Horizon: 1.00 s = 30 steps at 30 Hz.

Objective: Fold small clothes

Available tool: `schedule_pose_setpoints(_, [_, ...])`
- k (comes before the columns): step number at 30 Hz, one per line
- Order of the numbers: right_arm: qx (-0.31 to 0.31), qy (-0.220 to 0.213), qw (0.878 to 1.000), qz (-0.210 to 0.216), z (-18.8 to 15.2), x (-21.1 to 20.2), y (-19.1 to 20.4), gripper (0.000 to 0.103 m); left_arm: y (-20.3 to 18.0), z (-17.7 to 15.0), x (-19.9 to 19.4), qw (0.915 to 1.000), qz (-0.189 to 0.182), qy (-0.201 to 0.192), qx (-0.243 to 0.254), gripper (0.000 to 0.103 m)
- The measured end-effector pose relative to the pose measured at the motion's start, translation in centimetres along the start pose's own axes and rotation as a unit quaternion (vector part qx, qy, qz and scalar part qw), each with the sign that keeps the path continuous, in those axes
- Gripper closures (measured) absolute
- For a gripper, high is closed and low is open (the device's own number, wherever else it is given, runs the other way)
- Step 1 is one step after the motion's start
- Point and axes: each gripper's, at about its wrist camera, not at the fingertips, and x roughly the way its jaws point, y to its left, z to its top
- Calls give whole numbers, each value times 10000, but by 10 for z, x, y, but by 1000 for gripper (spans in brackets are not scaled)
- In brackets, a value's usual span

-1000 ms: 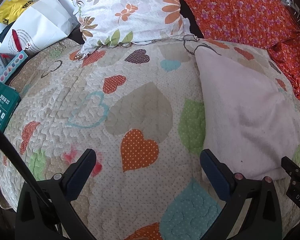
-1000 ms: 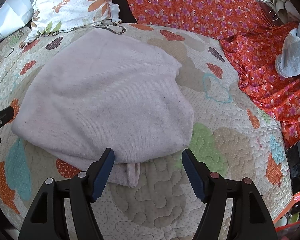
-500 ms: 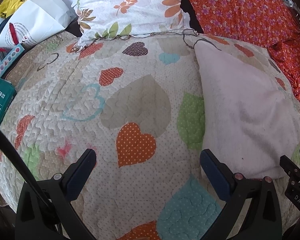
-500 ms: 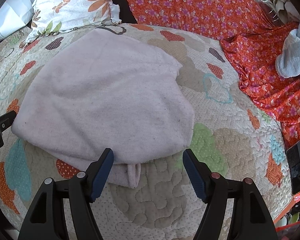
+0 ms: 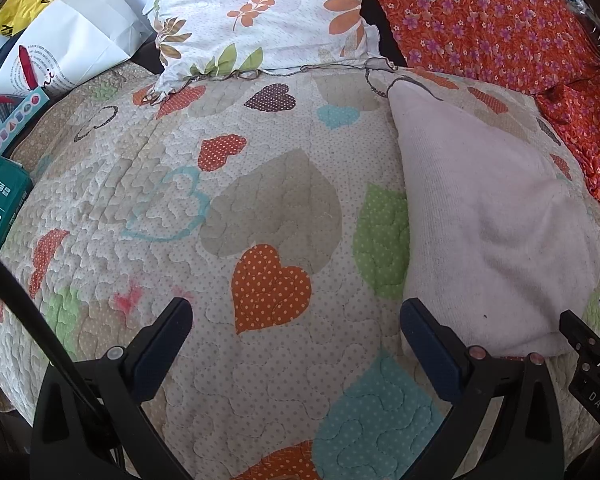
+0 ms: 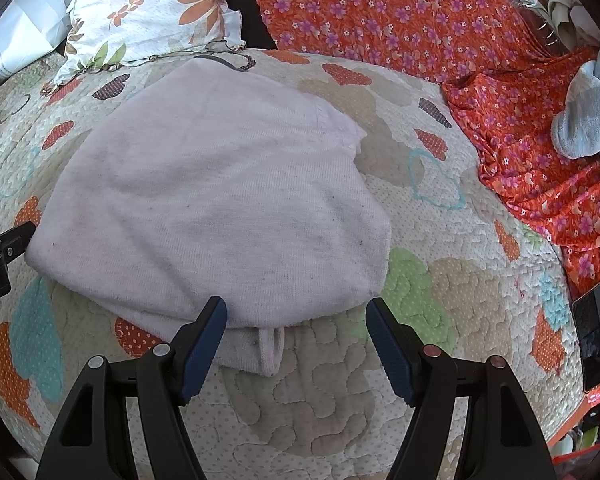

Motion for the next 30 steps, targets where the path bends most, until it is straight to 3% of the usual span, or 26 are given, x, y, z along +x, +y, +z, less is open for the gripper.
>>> schedule_pose_setpoints(21, [-63, -13, 10000, -68, 0, 0, 5, 25, -2, -1, 1, 10000, 2, 6, 15, 0])
schedule_pose_setpoints(30, [-101, 5, 9999, -130, -2, 3, 8, 24, -7, -5, -3, 9998, 71, -178, 69, 0])
